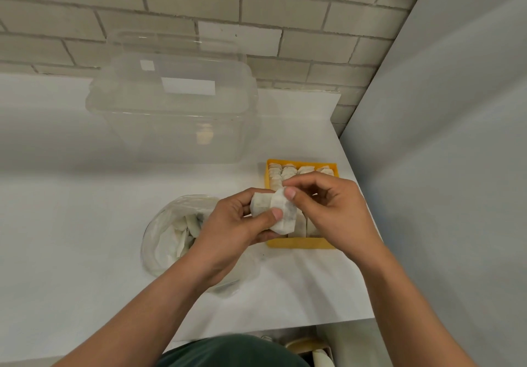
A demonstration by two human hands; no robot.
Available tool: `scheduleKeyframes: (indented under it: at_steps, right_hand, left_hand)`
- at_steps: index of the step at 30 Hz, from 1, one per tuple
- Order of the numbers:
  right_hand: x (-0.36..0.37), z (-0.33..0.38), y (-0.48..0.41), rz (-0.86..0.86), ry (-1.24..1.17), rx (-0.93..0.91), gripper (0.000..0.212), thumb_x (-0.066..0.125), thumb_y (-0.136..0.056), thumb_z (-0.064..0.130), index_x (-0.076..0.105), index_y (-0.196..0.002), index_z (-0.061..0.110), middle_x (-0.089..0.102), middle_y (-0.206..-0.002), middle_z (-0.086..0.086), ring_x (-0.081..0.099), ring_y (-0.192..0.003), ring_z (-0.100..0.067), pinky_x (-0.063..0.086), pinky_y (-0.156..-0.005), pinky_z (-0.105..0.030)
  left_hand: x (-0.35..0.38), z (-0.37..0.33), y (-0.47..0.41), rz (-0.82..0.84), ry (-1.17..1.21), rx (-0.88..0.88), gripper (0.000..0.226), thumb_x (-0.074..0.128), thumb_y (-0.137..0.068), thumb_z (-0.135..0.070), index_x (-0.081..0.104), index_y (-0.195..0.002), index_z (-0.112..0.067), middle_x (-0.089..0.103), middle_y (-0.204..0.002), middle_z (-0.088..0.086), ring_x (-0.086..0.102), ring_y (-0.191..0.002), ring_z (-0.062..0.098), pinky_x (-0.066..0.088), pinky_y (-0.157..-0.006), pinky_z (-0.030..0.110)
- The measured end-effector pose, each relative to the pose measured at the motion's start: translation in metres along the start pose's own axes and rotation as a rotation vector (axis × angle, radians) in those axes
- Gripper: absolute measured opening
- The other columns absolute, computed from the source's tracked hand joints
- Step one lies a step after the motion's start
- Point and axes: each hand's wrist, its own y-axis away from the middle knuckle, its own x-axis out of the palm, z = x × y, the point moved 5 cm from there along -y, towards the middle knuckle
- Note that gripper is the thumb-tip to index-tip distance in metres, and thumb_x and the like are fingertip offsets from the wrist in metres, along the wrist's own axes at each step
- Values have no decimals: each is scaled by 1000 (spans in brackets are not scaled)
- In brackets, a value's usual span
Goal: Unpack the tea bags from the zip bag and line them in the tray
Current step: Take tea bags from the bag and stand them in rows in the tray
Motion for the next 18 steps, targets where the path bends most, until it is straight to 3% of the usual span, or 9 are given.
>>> scheduleKeyframes:
  at_steps: [6,9,12,15,18]
  right_hand:
    - [4,0,3,-30,33,-14,13,76,-91,17,79,-103,20,76,-98,13,71,-94,-10,59,-84,-32]
    - [-2,14,11,-77,196,-320,20,81,-88,18,78,-107,15,71,-111,5,68,-105,-16,56,-82,-31]
    - [-2,17,26,68,393,-595,33,87,-84,24,77,-113,13,65,-122,-5,61,-113,-25,52,-92,-36]
    - [5,9,32,138,649,-701,28,78,-93,28,75,-117,15,64,-127,-4,57,-113,-26,51,-91,-38]
    - [8,3,31,96,706,-741,17,73,-97,25,78,-109,14,68,-117,-3,60,-105,-26,52,-85,-39]
  left_hand:
    - [-2,4,0,-14,67,-78,15,65,-97,-3,74,-109,-6,78,-103,14,77,-96,25,61,-76,29]
    - [-4,3,-2,-41,128,-97,17,65,-98,-3,71,-113,1,78,-104,16,78,-90,24,62,-73,28]
    - [-7,2,-4,-42,146,-100,20,65,-98,-6,70,-116,2,77,-105,18,77,-87,24,62,-73,29]
    - [-6,3,-5,-41,133,-107,21,66,-98,-7,71,-117,0,78,-108,17,77,-88,22,62,-75,29]
    - [-3,4,-6,-39,126,-112,21,65,-99,-6,71,-118,0,78,-111,18,77,-91,24,63,-81,32]
